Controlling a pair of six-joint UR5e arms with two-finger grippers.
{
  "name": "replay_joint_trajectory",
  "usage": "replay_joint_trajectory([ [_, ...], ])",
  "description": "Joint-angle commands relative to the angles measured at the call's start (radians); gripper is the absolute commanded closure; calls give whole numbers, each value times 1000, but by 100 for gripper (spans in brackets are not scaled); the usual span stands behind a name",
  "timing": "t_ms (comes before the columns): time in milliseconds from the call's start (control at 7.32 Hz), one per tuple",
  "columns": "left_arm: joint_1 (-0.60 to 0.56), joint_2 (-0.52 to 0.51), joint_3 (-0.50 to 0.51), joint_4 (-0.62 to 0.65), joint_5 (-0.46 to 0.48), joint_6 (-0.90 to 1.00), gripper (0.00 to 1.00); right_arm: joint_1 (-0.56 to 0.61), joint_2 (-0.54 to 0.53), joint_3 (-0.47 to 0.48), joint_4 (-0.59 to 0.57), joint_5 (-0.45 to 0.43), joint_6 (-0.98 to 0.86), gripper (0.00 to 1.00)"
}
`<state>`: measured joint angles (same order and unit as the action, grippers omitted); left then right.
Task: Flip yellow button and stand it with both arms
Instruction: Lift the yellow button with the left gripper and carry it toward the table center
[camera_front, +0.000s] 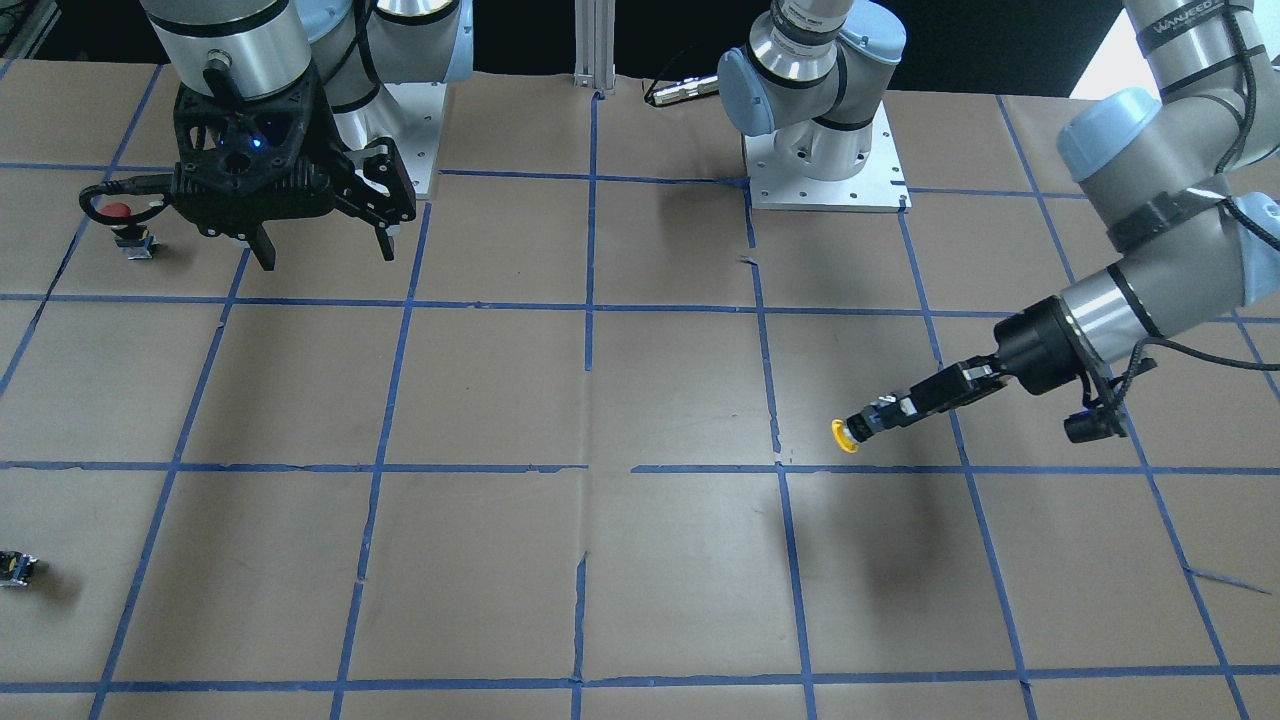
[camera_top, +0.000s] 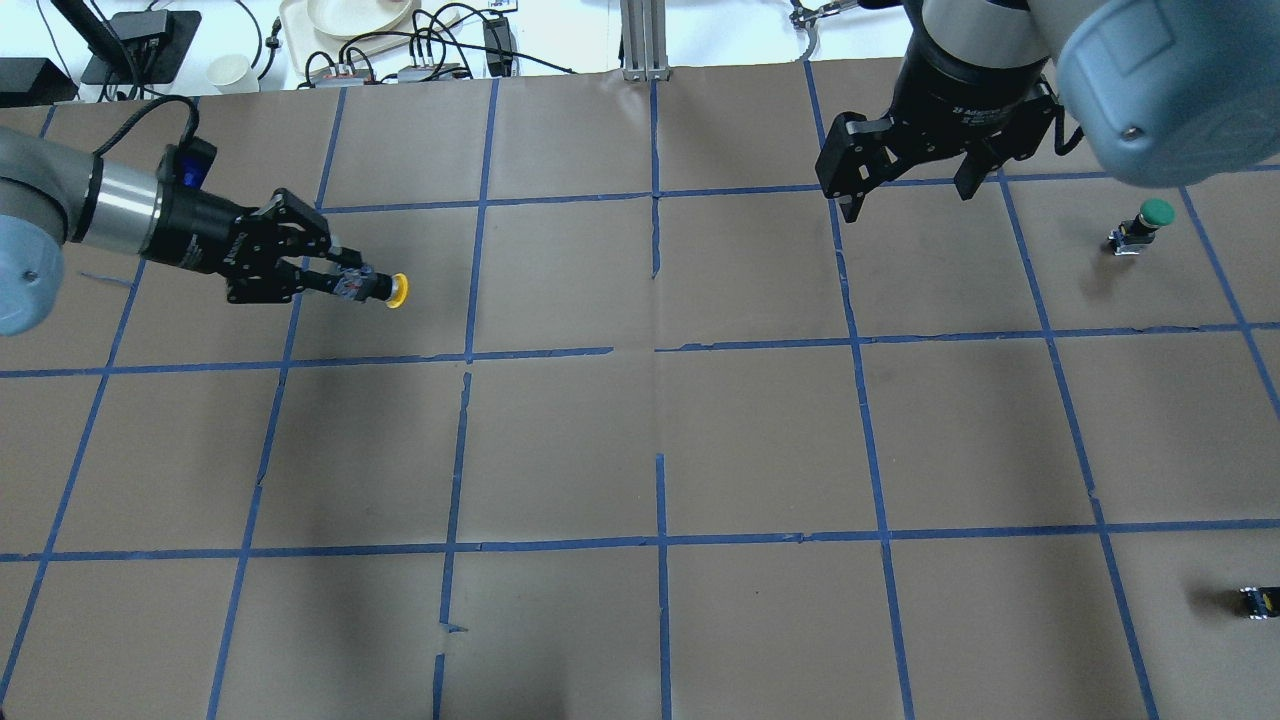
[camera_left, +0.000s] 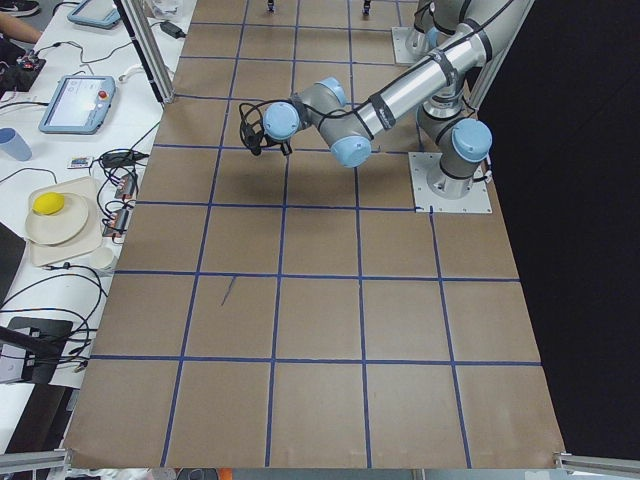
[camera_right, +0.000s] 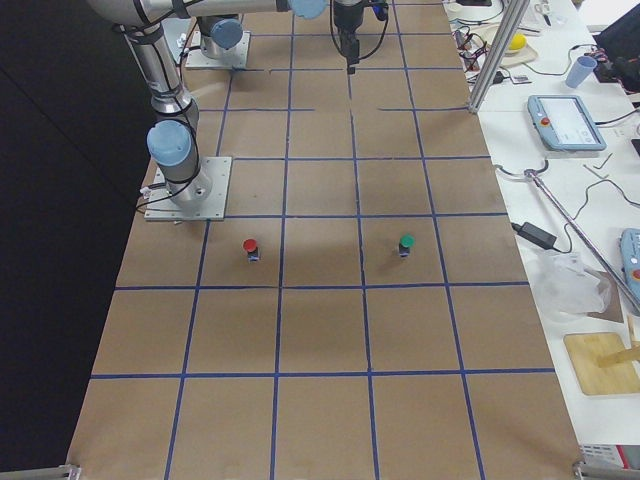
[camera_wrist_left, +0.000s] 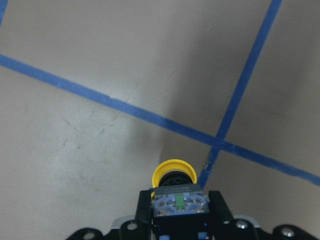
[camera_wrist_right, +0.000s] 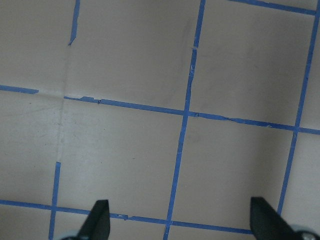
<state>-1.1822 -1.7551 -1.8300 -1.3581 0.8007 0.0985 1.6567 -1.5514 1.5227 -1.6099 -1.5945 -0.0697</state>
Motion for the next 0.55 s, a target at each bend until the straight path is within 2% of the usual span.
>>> replay_joint_trajectory([
  [0, -179, 87, -5, -9, -278, -131, 82, 0, -13, 10, -1, -1, 1, 0],
  [273, -188, 158, -24, -13, -502, -216, 82, -46, -13, 4, -2, 5, -45, 0],
  [410, -189, 176, -35, -1, -521, -247, 82, -133, -38, 4, 2, 71, -117, 0],
])
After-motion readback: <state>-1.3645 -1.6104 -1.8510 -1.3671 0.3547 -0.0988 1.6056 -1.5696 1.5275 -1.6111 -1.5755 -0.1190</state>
